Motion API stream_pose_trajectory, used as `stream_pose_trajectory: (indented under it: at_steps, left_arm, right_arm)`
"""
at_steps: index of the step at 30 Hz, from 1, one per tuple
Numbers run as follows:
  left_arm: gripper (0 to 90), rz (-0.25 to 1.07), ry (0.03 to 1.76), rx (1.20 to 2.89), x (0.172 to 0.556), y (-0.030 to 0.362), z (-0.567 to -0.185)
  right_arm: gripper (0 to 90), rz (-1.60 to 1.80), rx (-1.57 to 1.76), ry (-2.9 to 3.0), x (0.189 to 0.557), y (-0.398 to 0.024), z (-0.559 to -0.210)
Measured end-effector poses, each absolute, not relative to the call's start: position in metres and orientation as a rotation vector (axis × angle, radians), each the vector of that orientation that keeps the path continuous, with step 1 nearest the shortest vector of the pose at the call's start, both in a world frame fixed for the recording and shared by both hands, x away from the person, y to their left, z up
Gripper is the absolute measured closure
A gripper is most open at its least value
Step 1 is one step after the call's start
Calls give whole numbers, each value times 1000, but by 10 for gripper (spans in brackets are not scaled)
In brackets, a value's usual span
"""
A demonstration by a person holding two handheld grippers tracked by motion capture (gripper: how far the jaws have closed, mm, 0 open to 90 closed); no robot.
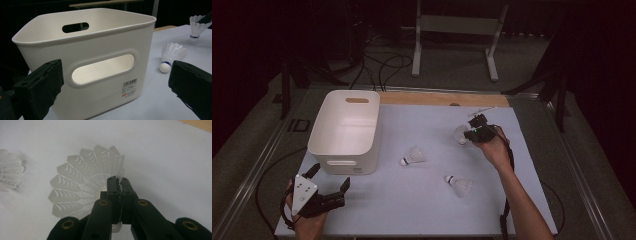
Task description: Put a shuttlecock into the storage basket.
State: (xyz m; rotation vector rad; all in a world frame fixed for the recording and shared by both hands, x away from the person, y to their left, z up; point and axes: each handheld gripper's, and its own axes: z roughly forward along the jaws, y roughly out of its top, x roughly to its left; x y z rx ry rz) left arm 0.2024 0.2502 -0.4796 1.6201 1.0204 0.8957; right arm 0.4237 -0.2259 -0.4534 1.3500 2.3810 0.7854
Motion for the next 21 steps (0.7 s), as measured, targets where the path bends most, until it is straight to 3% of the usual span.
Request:
stream_pose_trajectory:
  at_steps: [21]
  left_arm:
    - [4,898,1022,1614,202,251,-479]
  right_arm:
    - [885,891,1320,2334,414,-220,-436]
